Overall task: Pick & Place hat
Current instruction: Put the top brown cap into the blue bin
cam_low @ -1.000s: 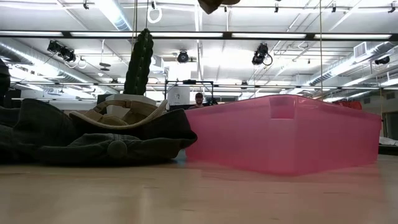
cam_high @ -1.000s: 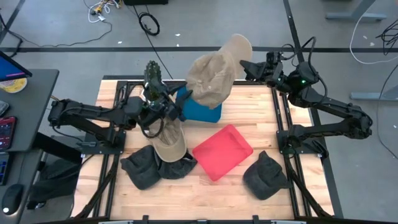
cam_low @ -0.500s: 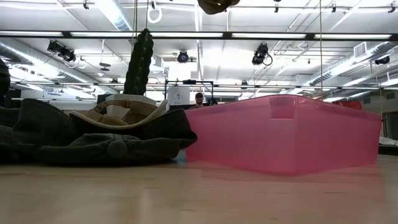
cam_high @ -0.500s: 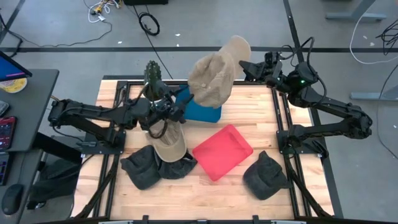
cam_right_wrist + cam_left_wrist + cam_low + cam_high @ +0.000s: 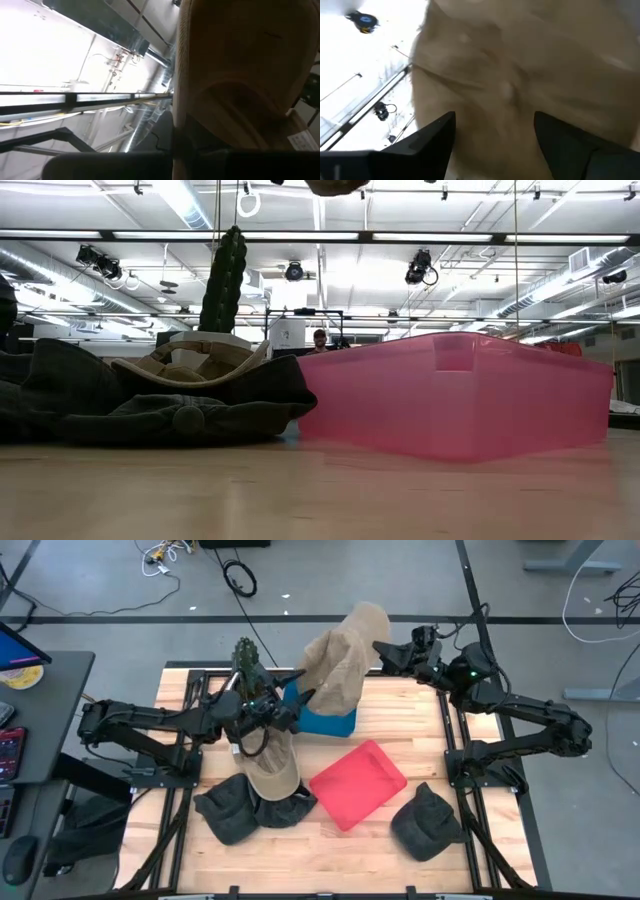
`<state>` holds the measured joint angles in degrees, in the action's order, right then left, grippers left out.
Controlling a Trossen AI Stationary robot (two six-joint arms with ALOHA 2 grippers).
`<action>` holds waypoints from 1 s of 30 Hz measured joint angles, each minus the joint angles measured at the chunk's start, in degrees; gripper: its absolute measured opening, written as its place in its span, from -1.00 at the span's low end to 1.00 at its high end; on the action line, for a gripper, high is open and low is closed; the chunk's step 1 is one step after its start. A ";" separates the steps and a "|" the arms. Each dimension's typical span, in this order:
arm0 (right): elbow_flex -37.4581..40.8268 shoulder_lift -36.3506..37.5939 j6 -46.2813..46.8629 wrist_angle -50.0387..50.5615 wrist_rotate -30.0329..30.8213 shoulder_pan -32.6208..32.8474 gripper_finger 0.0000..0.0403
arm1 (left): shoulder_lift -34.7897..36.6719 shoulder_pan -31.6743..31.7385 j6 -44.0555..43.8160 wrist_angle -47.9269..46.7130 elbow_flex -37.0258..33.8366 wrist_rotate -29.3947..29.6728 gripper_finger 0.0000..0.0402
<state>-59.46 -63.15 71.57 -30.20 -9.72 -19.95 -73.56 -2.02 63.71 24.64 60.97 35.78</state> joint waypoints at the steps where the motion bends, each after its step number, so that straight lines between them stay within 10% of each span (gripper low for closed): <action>1: 0.00 -0.50 0.00 -0.01 0.00 0.35 -0.97 | 0.00 0.00 0.01 1.49 0.00 -0.01 0.34; 12: 0.00 -5.02 0.00 -1.69 -1.80 3.36 -0.97 | 0.00 1.26 0.12 18.99 0.00 0.08 0.16; 30: 0.00 1.18 -4.65 -7.86 -1.65 -7.67 -0.97 | 0.02 -5.44 -0.82 7.94 0.00 7.94 -0.01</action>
<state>-59.46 -61.97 66.92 -38.06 -11.37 -27.62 -73.54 -7.46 62.89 32.58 60.97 43.72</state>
